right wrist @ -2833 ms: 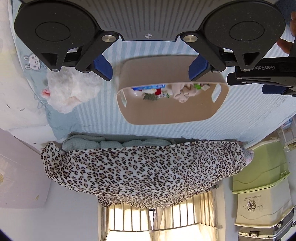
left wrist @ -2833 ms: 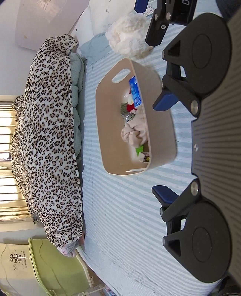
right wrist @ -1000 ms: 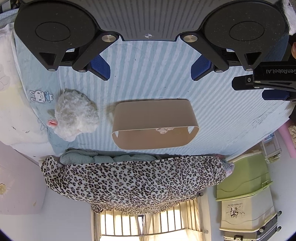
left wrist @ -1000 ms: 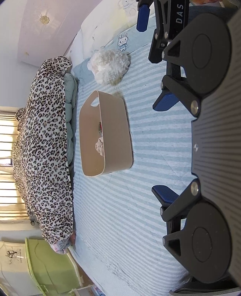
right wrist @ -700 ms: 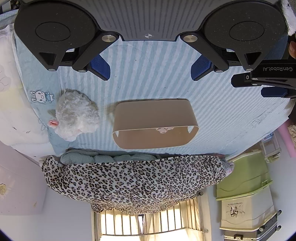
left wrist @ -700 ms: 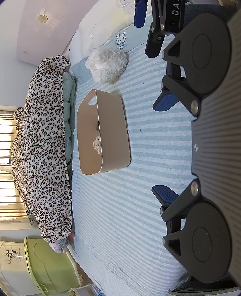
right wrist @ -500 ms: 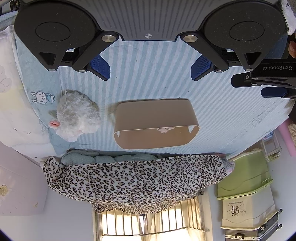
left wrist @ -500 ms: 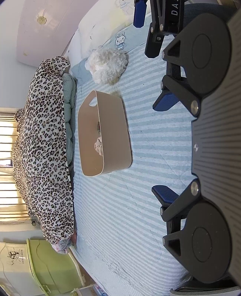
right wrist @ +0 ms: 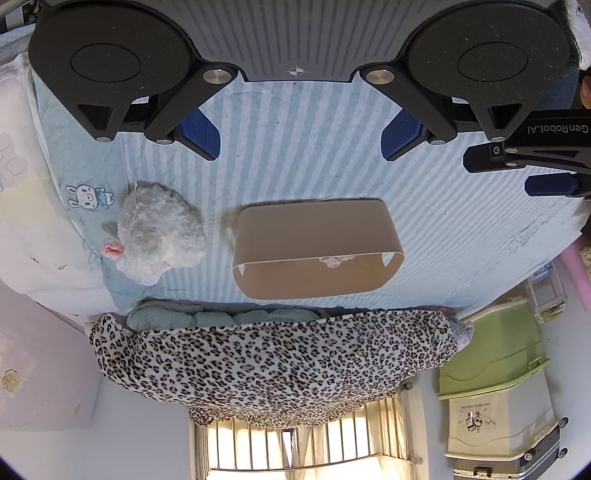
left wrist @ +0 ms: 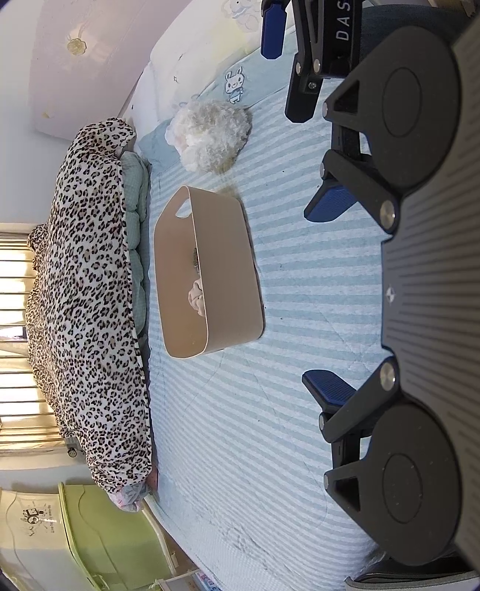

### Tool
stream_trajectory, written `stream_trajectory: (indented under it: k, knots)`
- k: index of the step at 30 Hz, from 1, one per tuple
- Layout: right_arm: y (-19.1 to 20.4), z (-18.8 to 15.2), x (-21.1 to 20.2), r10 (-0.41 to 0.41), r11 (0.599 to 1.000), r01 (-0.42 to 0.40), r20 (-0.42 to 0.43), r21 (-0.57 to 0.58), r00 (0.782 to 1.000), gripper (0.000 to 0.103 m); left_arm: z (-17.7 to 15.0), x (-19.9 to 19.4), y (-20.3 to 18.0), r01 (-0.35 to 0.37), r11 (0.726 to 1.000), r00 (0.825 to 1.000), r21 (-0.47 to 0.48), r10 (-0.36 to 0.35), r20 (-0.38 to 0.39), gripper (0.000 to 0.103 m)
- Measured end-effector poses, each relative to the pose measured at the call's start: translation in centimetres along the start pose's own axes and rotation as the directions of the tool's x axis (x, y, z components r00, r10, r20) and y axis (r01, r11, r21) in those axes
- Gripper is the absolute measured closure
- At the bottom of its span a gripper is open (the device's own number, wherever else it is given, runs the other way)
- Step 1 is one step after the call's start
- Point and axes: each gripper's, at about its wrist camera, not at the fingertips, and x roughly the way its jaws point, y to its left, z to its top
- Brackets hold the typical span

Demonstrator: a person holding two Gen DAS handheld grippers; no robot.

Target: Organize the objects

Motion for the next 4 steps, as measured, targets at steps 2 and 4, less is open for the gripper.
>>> stream_trajectory:
  k: [2, 4]
  knots:
    - [0.03, -0.01, 0.12, 0.0, 1.0, 0.0, -0.004, -0.002, 1.0, 0.008, -0.06, 0.11, -0.03, 0.004, 1.0, 1.0, 0.001, -0.004, -0.004, 0.015]
    - [-0.04, 0.01, 0.2, -0.001, 1.0, 0.001, -0.006, -0.001, 1.0, 0.008, -0.08, 0.21, -0.04, 0.007, 1.0, 1.0, 0.002, -0.007, -0.007, 0.015]
